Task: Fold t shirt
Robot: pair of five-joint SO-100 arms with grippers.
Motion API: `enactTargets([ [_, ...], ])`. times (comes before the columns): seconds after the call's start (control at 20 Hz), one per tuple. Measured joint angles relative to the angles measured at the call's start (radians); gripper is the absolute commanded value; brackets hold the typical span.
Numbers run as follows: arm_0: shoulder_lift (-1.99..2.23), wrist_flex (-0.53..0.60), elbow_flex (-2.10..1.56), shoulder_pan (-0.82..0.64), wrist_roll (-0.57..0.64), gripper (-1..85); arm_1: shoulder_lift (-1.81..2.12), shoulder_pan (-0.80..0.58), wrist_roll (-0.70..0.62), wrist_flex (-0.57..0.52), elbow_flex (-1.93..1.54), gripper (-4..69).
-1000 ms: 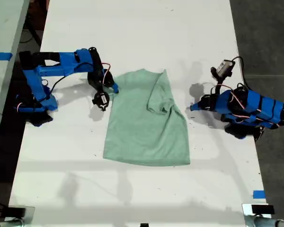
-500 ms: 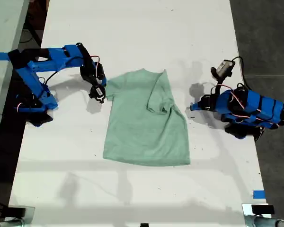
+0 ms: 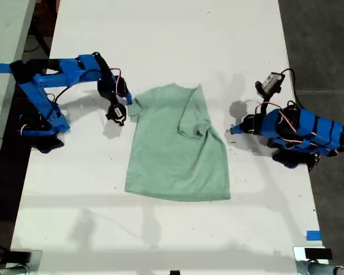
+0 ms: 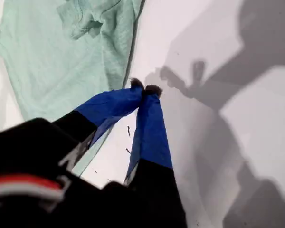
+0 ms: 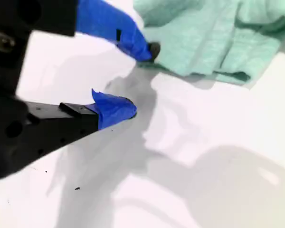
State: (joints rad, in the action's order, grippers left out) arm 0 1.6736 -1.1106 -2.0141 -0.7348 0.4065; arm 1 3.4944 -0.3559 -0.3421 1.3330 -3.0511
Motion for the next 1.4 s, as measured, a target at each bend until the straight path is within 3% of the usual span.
enactTargets([
  [0.3,0.026,0.0,-0.002,0.038,-0.011,19.8,0.0,0.0,0.0,0.0,0.0,1.2],
  [0.5,0.11,0.012,0.002,0.057,-0.089,22.9,0.0,0.0,0.0,0.0,0.0,1.2],
  [0.8,-0.049,0.044,0.011,0.061,-0.04,21.4,0.0,0.0,0.0,0.0,0.0,1.2],
  [0.85,-0.106,0.048,0.032,0.061,-0.037,18.4,0.0,0.0,0.0,0.0,0.0,1.2],
  [0.95,-0.213,0.029,0.069,0.054,-0.032,0.7,0.0,0.0,0.0,0.0,0.0,1.2],
  [1.05,-0.278,0.04,0.103,0.051,-0.023,-0.2,0.0,0.0,0.0,0.0,0.0,1.2],
  [1.2,-0.259,0.003,0.129,0.051,-0.026,-0.2,0.0,0.0,0.0,0.0,0.0,1.2],
  [1.4,-0.261,-0.172,0.253,0.054,-0.028,-0.2,0.0,0.0,0.0,0.0,0.0,1.2],
])
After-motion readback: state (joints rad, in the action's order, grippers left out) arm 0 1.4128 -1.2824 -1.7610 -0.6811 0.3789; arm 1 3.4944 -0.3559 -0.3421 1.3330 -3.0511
